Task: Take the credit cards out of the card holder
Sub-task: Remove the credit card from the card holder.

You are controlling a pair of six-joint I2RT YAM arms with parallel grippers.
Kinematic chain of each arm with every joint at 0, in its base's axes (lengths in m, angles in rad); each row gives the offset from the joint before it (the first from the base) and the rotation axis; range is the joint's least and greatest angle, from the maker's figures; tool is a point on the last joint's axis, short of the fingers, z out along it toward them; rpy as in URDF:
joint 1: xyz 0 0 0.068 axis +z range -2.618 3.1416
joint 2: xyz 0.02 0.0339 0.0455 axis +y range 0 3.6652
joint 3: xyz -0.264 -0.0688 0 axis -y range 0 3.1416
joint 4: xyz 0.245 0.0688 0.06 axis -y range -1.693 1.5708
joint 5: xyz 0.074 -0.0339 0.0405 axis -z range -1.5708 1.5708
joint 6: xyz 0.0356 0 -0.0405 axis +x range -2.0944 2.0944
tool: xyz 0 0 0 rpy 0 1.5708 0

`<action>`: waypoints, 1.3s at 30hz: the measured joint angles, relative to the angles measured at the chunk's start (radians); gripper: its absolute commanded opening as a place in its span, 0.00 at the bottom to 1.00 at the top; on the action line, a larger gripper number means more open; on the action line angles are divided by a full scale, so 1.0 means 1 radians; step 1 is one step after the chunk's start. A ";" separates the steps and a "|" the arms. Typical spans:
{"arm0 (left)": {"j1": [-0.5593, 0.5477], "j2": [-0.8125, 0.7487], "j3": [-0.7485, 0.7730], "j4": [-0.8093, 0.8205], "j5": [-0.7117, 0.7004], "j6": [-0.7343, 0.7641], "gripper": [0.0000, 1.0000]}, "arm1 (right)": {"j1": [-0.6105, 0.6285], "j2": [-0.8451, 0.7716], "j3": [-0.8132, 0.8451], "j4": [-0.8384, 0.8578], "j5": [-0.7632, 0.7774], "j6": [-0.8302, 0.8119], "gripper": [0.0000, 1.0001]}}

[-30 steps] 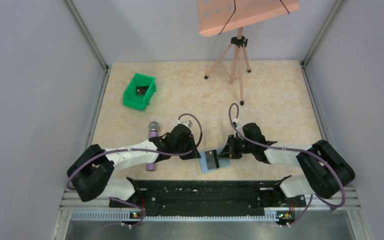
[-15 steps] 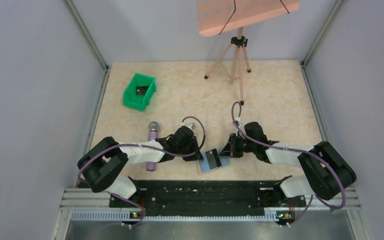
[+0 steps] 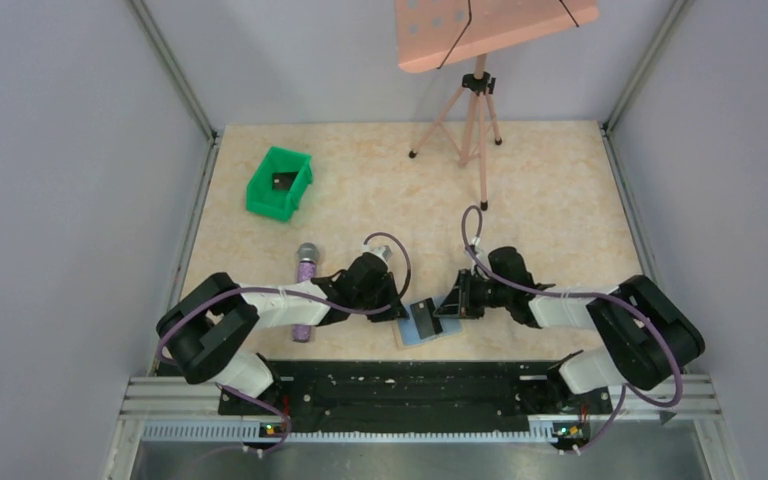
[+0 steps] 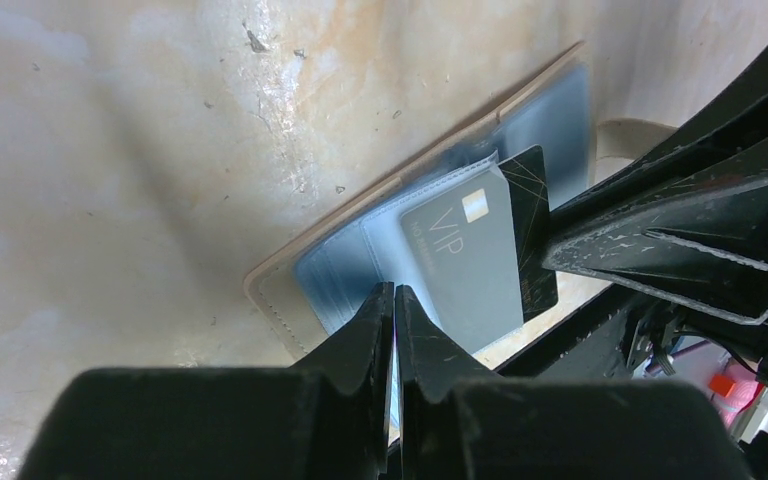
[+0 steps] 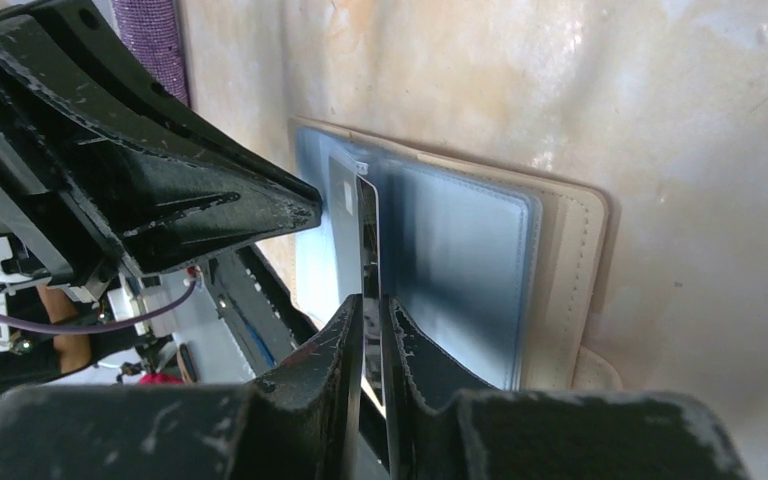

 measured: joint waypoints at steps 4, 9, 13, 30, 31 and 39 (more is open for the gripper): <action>0.000 0.000 -0.002 0.003 0.000 -0.003 0.09 | 0.000 0.027 -0.006 0.031 -0.015 0.018 0.12; 0.000 0.000 -0.004 0.007 0.000 -0.003 0.09 | 0.000 0.032 -0.010 0.042 -0.023 0.029 0.00; 0.000 0.000 -0.004 0.007 -0.001 -0.003 0.09 | -0.003 0.019 -0.010 0.022 -0.025 0.017 0.00; -0.001 -0.027 0.024 -0.075 0.000 0.016 0.34 | -0.176 -0.300 0.090 -0.468 0.027 -0.185 0.00; -0.001 -0.035 0.040 -0.102 0.000 0.024 0.38 | -0.177 -0.316 0.104 -0.490 0.027 -0.193 0.00; -0.001 -0.177 0.241 -0.296 -0.014 0.105 0.53 | -0.180 -0.408 0.154 -0.525 -0.115 -0.211 0.00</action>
